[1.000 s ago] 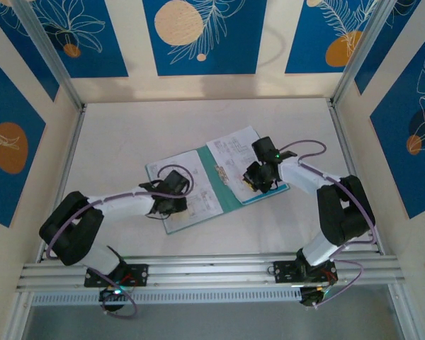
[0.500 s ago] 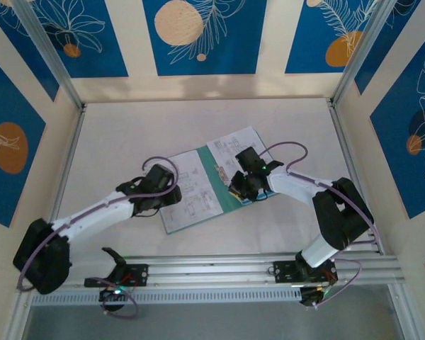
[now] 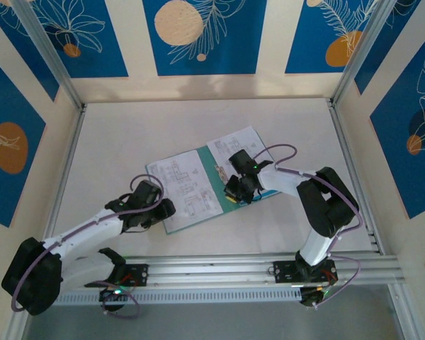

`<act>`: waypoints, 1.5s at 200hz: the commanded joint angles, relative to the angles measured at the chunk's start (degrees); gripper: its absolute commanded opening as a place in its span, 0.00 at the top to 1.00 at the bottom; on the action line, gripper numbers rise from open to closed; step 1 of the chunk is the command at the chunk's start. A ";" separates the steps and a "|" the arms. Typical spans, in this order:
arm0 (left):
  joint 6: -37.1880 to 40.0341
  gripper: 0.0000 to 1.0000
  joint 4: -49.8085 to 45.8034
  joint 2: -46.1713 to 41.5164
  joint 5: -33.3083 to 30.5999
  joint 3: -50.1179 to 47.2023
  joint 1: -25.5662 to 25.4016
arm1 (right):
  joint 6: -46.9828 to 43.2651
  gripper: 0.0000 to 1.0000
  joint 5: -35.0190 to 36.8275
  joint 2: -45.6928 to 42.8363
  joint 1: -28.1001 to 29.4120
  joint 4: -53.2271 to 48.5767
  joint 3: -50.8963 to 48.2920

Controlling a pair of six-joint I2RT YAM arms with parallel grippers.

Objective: Put the files into the folder

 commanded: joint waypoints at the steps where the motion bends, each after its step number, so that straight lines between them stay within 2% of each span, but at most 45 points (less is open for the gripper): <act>1: -1.59 0.32 2.05 0.74 2.44 -0.98 0.69 | 1.81 0.91 0.92 1.93 0.31 -2.68 -1.58; 70: -2.67 0.32 8.61 4.11 5.87 -2.95 0.68 | 2.49 0.95 0.81 4.74 -0.15 -2.09 -3.35; 129: -5.41 0.35 4.46 3.49 4.06 -2.43 -0.48 | 2.40 0.95 0.73 5.45 -0.53 -2.37 -3.12; 180: -7.22 0.35 10.69 5.61 5.68 -3.39 -2.06 | 2.40 0.96 0.32 5.79 -0.53 -2.25 -2.95; 237: -7.75 0.41 9.90 -1.68 3.66 -2.43 -2.55 | 1.86 0.96 -0.31 6.32 -0.97 -2.19 -2.78; 300: -7.41 0.52 13.85 -5.02 5.56 -1.69 -2.61 | 1.40 0.97 -1.83 6.98 -1.61 -1.04 -3.12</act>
